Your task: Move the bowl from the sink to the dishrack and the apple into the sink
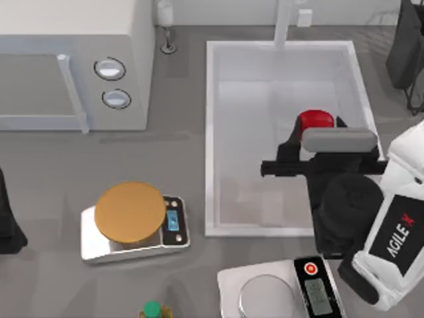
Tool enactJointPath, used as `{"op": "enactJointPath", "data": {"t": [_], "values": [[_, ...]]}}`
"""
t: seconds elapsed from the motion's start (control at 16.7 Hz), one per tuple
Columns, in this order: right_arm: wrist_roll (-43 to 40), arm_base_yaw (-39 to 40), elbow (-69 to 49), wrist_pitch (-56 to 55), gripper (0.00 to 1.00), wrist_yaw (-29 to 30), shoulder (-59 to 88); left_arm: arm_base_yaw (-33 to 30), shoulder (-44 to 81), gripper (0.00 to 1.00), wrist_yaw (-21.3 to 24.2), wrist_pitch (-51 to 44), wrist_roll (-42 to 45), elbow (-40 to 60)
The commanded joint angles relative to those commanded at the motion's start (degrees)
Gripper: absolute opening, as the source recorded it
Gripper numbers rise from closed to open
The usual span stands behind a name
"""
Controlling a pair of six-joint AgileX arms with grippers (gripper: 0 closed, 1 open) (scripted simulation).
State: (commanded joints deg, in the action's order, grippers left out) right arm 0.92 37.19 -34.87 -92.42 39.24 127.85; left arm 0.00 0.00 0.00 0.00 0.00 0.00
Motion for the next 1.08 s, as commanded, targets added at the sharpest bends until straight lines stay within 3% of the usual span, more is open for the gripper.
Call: {"op": "enactJointPath", "data": {"t": [0.24,0.3,1.08], "values": [[0.0,0.0,0.0,0.0,0.98,0.0,0.0,0.0,0.0,1.0,0.0,0.0,0.0,0.0],[0.0,0.0,0.0,0.0,1.0,0.0,0.0,0.0,0.0,1.0,0.0,0.0,0.0,0.0],[-0.02,-1.59,1.44,3.97,1.0,-1.67,-5.04,0.0,0.0,1.0,0.0,0.0,0.0,0.0]]}}
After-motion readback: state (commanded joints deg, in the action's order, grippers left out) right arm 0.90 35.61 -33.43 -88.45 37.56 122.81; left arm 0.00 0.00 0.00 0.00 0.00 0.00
